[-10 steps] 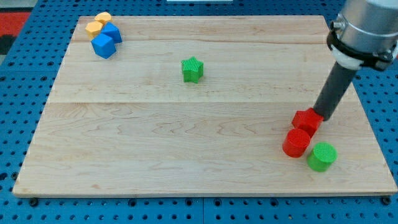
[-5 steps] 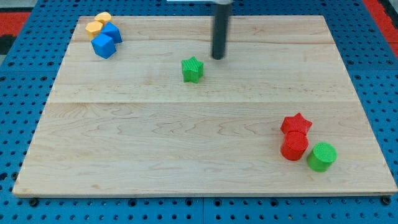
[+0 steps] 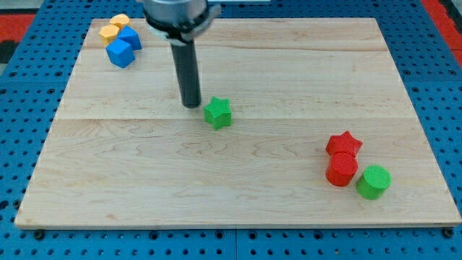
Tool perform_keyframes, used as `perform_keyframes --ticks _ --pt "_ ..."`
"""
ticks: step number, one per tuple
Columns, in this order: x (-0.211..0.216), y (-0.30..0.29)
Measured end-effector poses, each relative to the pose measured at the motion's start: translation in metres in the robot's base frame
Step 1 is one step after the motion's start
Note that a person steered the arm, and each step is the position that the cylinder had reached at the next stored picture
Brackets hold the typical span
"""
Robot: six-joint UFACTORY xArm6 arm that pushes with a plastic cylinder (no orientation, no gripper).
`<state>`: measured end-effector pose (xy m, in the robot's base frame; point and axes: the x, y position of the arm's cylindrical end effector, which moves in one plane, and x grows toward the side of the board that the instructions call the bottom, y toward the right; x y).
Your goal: Push the green star into group of the blocks
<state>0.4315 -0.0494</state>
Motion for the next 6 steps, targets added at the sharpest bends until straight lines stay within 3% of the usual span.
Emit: perform_keyframes --ticks 1,4,5,6 --pt "0.025 0.085" --pt "0.042 0.150" --pt "-0.008 0.111" --pt "-0.038 0.008"
